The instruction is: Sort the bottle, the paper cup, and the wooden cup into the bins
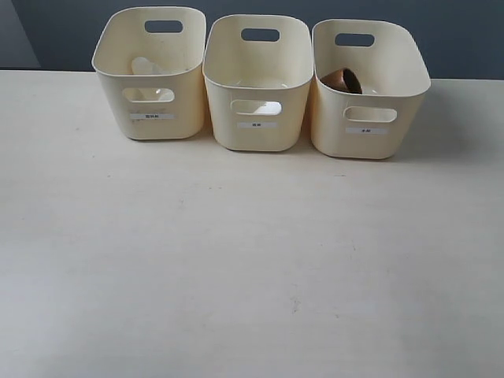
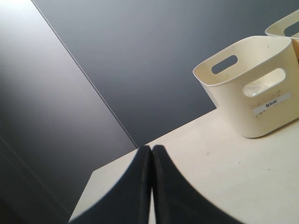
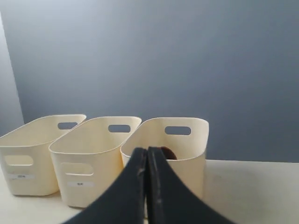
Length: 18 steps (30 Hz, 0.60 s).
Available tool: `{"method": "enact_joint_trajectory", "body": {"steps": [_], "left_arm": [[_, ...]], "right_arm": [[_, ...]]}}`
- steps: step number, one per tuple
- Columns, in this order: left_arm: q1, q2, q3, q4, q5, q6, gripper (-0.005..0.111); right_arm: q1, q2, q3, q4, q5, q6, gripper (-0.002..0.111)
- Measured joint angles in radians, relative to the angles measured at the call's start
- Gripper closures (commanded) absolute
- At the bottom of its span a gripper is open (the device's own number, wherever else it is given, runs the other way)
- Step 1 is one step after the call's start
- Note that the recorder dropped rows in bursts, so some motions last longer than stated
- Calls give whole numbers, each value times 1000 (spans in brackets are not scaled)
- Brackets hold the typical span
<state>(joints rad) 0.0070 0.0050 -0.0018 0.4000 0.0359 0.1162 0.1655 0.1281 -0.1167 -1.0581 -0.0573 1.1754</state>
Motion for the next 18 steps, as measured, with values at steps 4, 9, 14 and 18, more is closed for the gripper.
{"method": "enact_joint_trajectory", "body": {"steps": [4, 9, 14, 18], "left_arm": [[0, 0, 0, 0, 0, 0, 107], [0, 0, 0, 0, 0, 0, 107], [0, 0, 0, 0, 0, 0, 107], [0, 0, 0, 0, 0, 0, 107]], "right_arm": [[-113, -73, 60, 5, -8, 0, 109], [-191, -121, 111, -25, -8, 2, 109], [-198, -123, 116, -51, -20, 2, 109], [-198, -122, 115, -60, -61, 2, 109]]}}
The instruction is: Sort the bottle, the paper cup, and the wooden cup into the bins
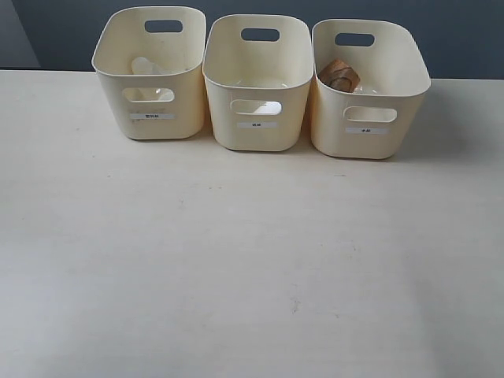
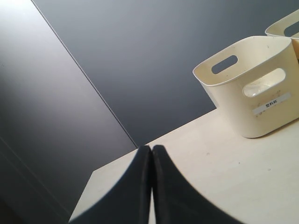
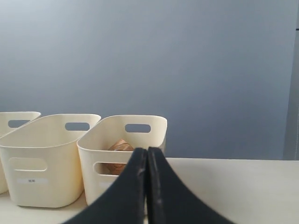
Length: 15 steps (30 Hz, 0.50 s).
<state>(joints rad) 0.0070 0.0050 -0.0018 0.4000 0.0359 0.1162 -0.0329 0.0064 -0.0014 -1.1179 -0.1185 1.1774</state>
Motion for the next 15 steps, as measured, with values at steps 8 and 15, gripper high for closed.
{"method": "enact_joint_trajectory", "body": {"steps": [8, 15], "left_arm": [[0, 0, 0, 0, 0, 0, 107], [0, 0, 0, 0, 0, 0, 107]], "right_arm": [[-2, 0, 0, 25, -14, -29, 109], [-2, 0, 0, 397, -6, -389, 109]]}}
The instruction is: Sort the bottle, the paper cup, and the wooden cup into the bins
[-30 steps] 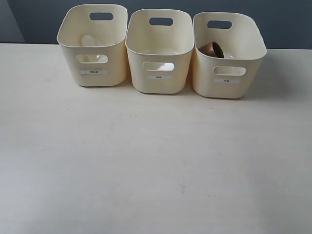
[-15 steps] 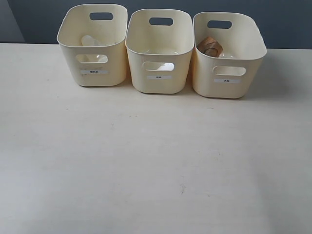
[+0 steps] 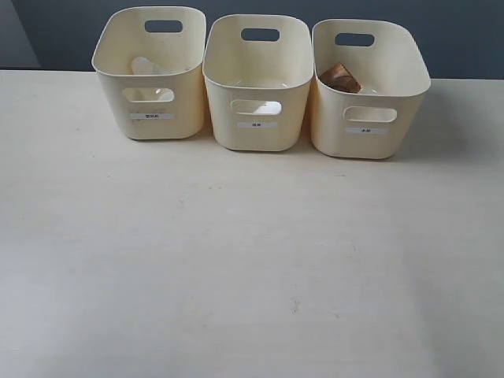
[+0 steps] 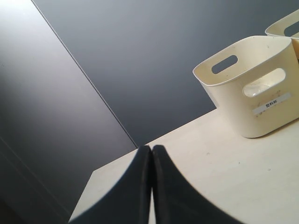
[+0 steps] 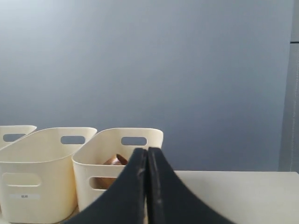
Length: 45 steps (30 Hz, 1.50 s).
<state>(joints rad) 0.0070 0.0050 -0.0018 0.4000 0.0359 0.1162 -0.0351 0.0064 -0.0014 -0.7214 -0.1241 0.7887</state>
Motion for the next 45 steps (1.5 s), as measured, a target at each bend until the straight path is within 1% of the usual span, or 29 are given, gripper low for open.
{"method": "enact_joint_trajectory", "body": {"steps": [1, 2, 3, 4, 6, 8, 45], "left_arm": [[0, 0, 0, 0, 0, 0, 107], [0, 0, 0, 0, 0, 0, 107], [0, 0, 0, 0, 0, 0, 107], [0, 0, 0, 0, 0, 0, 107], [0, 0, 0, 0, 0, 0, 107], [0, 0, 0, 0, 0, 0, 107], [0, 0, 0, 0, 0, 0, 107]], "right_arm": [[0, 0, 0, 74, 11, -92, 109], [0, 0, 0, 294, 62, -327, 109], [0, 0, 0, 416, 93, -436, 109], [0, 0, 0, 618, 142, -662, 109], [0, 0, 0, 774, 183, -863, 109], [0, 0, 0, 820, 199, -917, 109], [0, 0, 0, 855, 217, -939, 109]]}}
